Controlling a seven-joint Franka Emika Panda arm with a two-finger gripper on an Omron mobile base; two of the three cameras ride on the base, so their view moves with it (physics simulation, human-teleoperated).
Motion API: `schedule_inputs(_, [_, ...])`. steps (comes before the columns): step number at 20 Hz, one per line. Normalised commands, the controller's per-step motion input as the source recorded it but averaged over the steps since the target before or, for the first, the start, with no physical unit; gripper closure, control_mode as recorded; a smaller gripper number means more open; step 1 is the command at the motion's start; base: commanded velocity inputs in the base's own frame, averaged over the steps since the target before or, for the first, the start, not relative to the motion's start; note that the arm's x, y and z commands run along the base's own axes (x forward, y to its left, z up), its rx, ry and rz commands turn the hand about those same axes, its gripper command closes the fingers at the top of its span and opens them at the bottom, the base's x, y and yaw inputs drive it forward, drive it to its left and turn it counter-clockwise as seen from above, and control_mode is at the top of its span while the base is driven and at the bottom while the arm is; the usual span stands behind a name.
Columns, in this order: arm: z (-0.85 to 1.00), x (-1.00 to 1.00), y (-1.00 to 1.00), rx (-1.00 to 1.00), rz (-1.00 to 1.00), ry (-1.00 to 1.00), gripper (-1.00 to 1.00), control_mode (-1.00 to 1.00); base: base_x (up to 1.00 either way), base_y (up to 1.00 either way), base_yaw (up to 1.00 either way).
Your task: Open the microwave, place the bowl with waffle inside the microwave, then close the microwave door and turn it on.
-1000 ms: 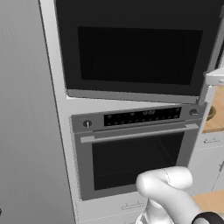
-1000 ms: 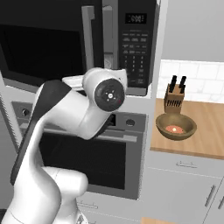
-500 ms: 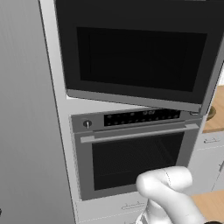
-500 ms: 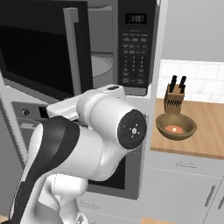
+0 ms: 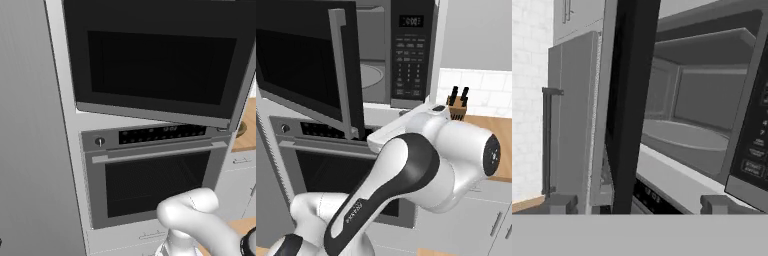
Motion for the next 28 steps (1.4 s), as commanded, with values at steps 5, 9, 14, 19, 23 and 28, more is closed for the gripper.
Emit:
schedule_inputs(5, [-0.37, 1.0, -0.18, -0.42, 0.07, -0.02, -1.0, -1.0, 0.0, 0.0, 0.0])
schedule_inputs(9, [-0.71, 1.0, 0.0, -0.27, 0.11, -0.18, -1.0, -1.0, 0.0, 0.0, 0.0])
schedule_inputs(14, [-0.22, 0.99, 0.0, -0.24, 0.25, -0.17, -1.0, -1.0, 0.0, 0.0, 0.0])
schedule_inputs(19, [0.0, 0.82, 0.04, -0.14, 0.09, -0.23, -1.0, -1.0, 0.0, 0.0, 0.0])
schedule_inputs(23, [0.16, 0.16, 0.21, 0.06, 0.26, -0.15, -1.0, -1.0, 0.0, 0.0, 0.0])
schedule_inputs(28, [0.06, -0.06, 0.73, -0.01, 0.47, -0.16, -1.0, -1.0, 0.0, 0.0, 0.0])
